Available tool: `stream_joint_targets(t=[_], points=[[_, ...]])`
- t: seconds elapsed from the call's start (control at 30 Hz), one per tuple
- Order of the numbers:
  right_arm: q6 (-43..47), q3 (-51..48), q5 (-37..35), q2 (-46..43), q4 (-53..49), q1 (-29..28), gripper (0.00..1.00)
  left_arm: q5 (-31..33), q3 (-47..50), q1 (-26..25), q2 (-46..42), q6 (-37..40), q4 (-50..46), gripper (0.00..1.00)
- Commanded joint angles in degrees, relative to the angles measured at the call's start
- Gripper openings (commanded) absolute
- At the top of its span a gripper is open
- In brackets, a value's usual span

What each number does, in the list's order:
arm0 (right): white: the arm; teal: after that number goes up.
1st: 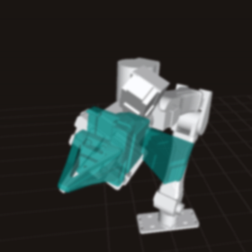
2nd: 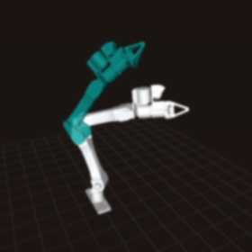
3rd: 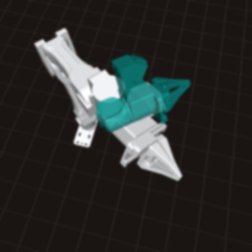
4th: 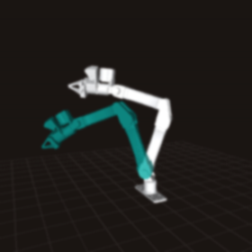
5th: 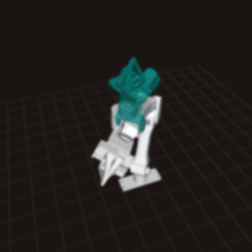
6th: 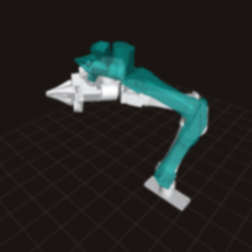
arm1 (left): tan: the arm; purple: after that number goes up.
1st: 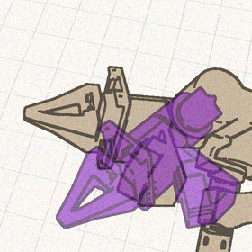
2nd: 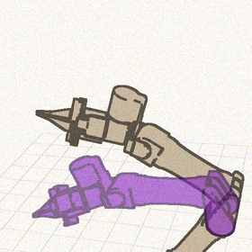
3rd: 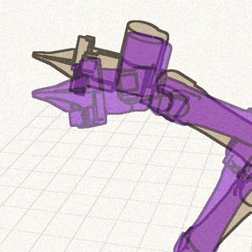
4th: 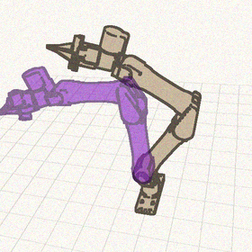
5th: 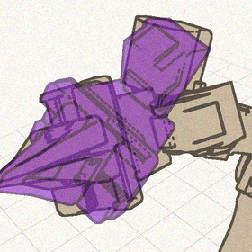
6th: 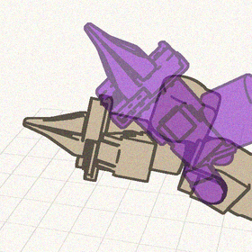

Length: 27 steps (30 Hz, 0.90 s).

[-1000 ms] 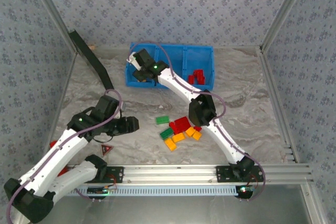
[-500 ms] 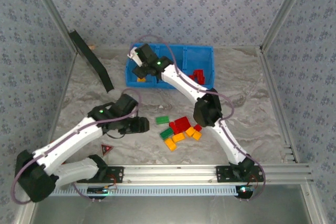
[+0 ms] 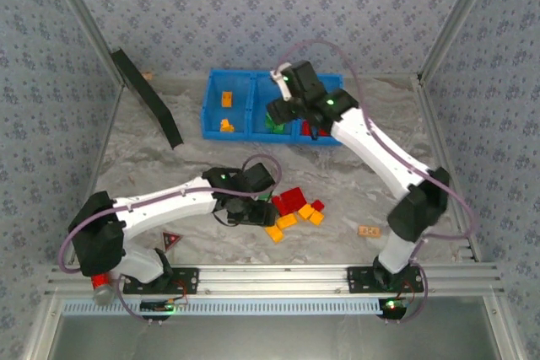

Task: Sort the legos into containers by color
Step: Pick up the lego from the middle-left of the table.

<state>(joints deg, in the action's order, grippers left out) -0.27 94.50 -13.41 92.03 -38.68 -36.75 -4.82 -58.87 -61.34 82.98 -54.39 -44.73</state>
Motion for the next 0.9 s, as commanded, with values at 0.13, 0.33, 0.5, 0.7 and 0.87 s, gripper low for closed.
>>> stream_joint_targets(t=[0.13, 0.33, 0.5, 0.7, 0.87], points=[[-13.26, -18.01, 1.63, -18.94, -1.94, 4.12, 0.86, 2.23, -1.66, -2.99, 4.71, -15.00, -0.69, 0.73], [-21.46, -31.72, 9.06, -29.01, -1.33, 9.18, 0.88, 1.86, -4.73, -4.11, 11.24, -20.43, 0.16, 0.73], [-25.57, -41.60, 13.89, -33.25, 2.72, 12.30, 0.87, 0.70, -7.05, -5.10, 15.97, -21.47, 2.95, 0.73], [-25.85, -45.15, 16.07, -33.87, 3.96, 13.65, 0.86, 0.47, -8.73, -5.10, 19.29, -21.37, 3.51, 0.73], [-25.57, -45.49, 15.62, -33.76, 3.96, 14.16, 0.85, -0.27, -8.46, -5.10, 20.68, -21.55, 3.18, 0.73]])
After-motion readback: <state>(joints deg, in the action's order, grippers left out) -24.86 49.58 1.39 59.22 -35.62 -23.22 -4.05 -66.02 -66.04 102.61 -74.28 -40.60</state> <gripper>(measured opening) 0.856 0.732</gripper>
